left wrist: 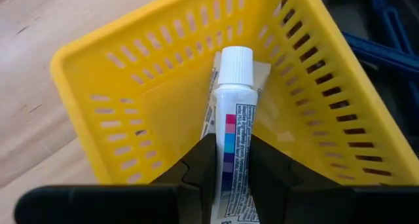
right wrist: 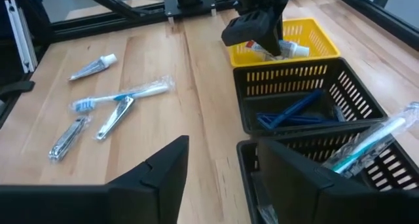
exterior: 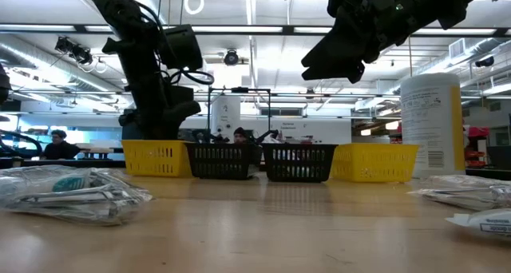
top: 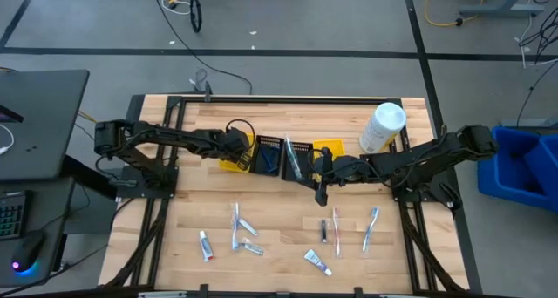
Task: Pick & Place Travel size toiletries
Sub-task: Put the white toothpaste into the left yellow bin
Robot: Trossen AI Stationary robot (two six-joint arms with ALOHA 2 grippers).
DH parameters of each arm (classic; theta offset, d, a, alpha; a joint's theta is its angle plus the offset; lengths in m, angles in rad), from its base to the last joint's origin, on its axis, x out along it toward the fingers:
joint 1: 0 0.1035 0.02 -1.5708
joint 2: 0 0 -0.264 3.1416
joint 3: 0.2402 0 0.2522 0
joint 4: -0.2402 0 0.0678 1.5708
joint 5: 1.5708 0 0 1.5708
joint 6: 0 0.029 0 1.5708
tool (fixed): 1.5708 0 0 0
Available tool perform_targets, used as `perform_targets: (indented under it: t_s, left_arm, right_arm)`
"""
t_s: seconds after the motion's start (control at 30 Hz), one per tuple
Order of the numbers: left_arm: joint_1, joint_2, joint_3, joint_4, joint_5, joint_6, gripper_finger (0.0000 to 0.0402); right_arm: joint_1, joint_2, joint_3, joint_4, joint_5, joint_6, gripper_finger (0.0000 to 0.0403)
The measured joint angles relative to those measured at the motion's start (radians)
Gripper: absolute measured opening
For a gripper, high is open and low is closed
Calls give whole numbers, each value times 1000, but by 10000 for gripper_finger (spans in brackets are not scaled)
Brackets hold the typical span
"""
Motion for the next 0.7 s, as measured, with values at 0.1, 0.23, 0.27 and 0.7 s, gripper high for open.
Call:
perform_targets:
  t_s: [0.1, 0.23, 0.27, 0.7]
  left_arm:
    - [9, 0, 0, 0, 12, 7, 83]
    - [19, 0, 0, 0, 20, 19, 83]
    - [22, 0, 0, 0, 22, 21, 84]
    - [33, -5, 0, -1, 28, 103, 185]
  right_arm:
    - [0, 0, 0, 0, 0, 0, 208]
    - [0, 0, 0, 0, -1, 0, 218]
    - [0, 0, 0, 0, -1, 0, 219]
    - [0, 0, 0, 0, -2, 0, 205]
